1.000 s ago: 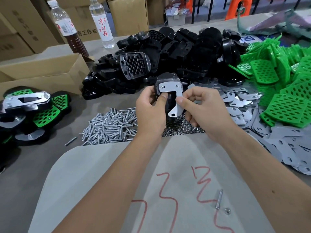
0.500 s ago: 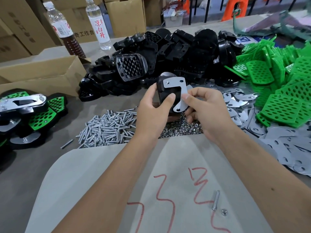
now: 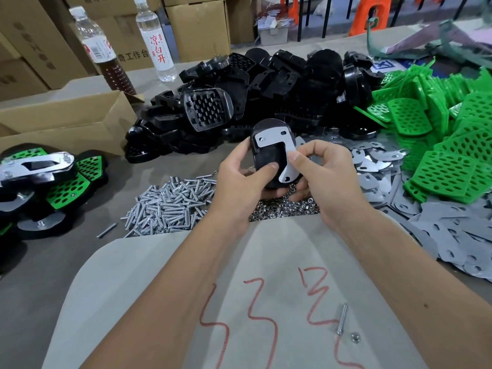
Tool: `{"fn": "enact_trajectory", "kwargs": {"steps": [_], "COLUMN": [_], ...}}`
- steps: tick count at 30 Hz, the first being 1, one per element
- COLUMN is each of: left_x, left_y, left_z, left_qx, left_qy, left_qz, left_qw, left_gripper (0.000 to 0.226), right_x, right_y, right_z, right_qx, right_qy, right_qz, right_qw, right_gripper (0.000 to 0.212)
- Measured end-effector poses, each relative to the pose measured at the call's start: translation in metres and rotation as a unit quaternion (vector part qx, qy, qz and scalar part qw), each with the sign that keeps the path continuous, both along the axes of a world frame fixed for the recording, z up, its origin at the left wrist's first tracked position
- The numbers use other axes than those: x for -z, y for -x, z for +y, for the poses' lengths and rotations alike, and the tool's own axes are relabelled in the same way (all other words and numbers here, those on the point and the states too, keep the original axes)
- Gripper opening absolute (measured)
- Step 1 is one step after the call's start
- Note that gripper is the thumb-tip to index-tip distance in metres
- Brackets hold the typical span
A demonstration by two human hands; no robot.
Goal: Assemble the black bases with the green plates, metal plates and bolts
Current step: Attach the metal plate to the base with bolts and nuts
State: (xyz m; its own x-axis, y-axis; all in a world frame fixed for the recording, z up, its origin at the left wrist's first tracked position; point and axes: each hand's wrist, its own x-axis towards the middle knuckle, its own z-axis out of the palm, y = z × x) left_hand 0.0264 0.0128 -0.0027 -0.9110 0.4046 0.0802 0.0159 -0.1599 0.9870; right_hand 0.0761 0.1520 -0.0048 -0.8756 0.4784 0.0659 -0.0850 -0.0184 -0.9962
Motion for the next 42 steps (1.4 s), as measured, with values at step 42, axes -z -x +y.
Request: {"fn": "enact_trajectory", "kwargs": {"steps": [42], "left_x": [-0.0017], "left_y": [-0.001], "left_z": [0.0016], "left_qx": [-0.067], "left_qy": [-0.032], "left_qz": [-0.055], "left_qw": [0.996], "left_gripper": [0.019], "right_x": [0.0017], "right_y": [0.0006], "right_z": [-0.0019], "right_qx": [-0.075], "right_qy": [-0.107], "right_qz": [0.07], "right_qw": [0.989], "right_gripper": [0.022]}}
